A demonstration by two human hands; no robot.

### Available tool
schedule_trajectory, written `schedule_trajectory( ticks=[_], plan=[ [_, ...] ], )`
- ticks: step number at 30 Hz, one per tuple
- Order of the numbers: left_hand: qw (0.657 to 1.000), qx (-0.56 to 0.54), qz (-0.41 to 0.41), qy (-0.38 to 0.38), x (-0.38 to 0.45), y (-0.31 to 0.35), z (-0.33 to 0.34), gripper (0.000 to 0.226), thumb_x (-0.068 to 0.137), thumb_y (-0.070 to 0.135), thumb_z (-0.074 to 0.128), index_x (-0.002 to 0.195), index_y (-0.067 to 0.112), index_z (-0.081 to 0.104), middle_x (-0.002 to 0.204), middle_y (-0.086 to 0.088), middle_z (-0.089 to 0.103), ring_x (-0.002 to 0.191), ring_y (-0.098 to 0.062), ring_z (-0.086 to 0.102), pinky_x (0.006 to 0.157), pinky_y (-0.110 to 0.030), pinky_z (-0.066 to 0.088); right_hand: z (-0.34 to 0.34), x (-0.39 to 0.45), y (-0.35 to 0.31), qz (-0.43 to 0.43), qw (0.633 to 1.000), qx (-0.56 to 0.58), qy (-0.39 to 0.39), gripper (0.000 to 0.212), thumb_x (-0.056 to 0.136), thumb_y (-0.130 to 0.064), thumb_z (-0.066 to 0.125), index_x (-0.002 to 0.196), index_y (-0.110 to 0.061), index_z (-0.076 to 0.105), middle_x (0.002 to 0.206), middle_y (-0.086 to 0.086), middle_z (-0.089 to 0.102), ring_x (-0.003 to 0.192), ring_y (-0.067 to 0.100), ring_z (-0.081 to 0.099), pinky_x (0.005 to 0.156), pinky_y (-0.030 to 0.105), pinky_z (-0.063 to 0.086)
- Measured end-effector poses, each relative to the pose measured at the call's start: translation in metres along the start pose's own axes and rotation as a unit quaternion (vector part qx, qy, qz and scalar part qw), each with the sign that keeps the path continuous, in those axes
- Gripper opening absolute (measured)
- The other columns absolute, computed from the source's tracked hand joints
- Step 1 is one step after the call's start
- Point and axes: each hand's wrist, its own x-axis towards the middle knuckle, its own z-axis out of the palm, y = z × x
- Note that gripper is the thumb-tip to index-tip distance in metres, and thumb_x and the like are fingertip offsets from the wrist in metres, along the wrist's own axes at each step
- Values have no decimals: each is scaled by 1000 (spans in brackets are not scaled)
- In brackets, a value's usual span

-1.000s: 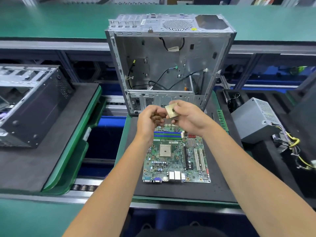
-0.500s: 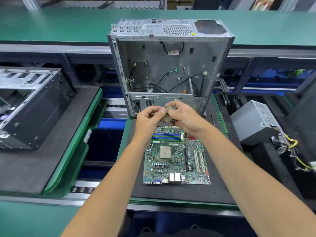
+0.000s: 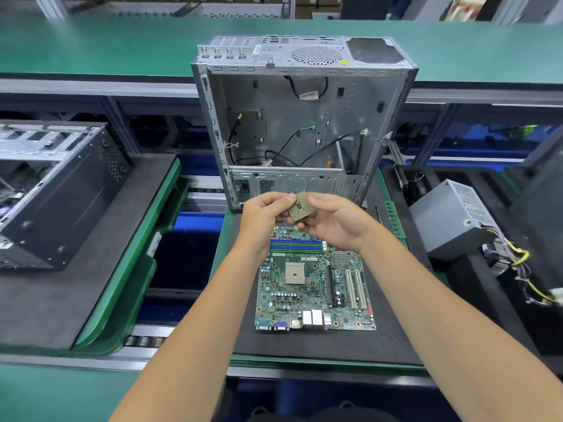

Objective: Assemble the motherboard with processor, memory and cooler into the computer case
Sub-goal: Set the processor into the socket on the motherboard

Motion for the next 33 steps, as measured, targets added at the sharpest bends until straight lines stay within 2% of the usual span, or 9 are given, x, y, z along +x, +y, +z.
schedule_trajectory(
  ticks=[10, 13, 16, 20, 22, 26, 29, 31, 33],
  plan=[
    [999, -26, -29, -32, 2, -7, -7, 9, 85, 10, 65, 76, 8, 67, 55, 3, 61, 47, -8, 52, 56, -17, 45, -7, 1, 9, 33, 996, 79, -14, 35, 88, -16, 52, 117, 1, 59, 100, 20, 67, 86, 27, 67, 72, 28, 55],
    [998, -31, -29, -45, 2, -13, -12, 11, 86, 10, 64, 75, 11, 68, 63, -2, 60, 53, -10, 52, 60, -21, 43, -10, 2, 12, 19, 999, 26, -18, 33, 91, -17, 52, 120, -1, 58, 100, 15, 67, 88, 23, 66, 73, 26, 54],
    [997, -23, -46, -62, 5, -24, -19, 18, 91, 23, 58, 87, 8, 67, 74, -4, 60, 63, -12, 52, 67, -28, 40, -13, 3, 18, 26, 999, -39, -9, 41, 90, -17, 55, 126, 2, 54, 105, 16, 66, 89, 22, 64, 72, 24, 54],
    [993, 13, -109, 37, 8, -50, -38, 28, 96, 33, 51, 86, 13, 67, 74, 3, 63, 64, -10, 52, 60, -23, 41, -22, 3, 33, 62, 980, -186, 46, 33, 91, -9, 63, 120, 4, 58, 107, 21, 68, 89, 22, 64, 74, 26, 56],
    [987, 27, -139, 72, 8, -63, -50, 28, 96, 31, 52, 82, 12, 66, 69, 4, 62, 57, -7, 52, 52, -19, 40, -25, 1, 42, 70, 946, -312, 59, 27, 86, -14, 72, 110, -3, 65, 97, 12, 73, 85, 17, 68, 76, 24, 57],
    [979, 28, -187, 73, 5, -83, -59, 38, 97, 38, 49, 76, 11, 65, 61, 4, 61, 48, -7, 49, 47, -19, 39, -22, -2, 62, 67, 827, -556, 44, 25, 80, -31, 77, 99, -14, 72, 88, -6, 73, 79, 3, 68, 68, 13, 53],
    [976, 79, -190, 71, 6, -92, -59, 38, 96, 38, 50, 73, 12, 66, 61, 3, 60, 49, -8, 47, 48, -20, 38, -19, 1, 78, 43, 724, -688, 12, 18, 84, -26, 70, 97, -13, 68, 88, -4, 68, 80, 10, 64, 66, 17, 49],
    [973, 144, -168, 60, 4, -96, -57, 32, 94, 32, 54, 72, 13, 66, 62, 3, 60, 52, -8, 49, 50, -20, 40, -20, 3, 87, 20, 647, -762, 6, 11, 87, -19, 62, 93, -10, 63, 86, 1, 66, 78, 18, 61, 65, 26, 48],
    [968, 208, -137, 40, 2, -99, -55, 26, 92, 24, 56, 70, 14, 67, 61, 5, 60, 55, -9, 51, 53, -21, 43, -22, 4, 92, -5, 598, -802, 18, 10, 88, -18, 59, 86, -10, 53, 86, 3, 62, 81, 22, 58, 65, 31, 46]
  ],
)
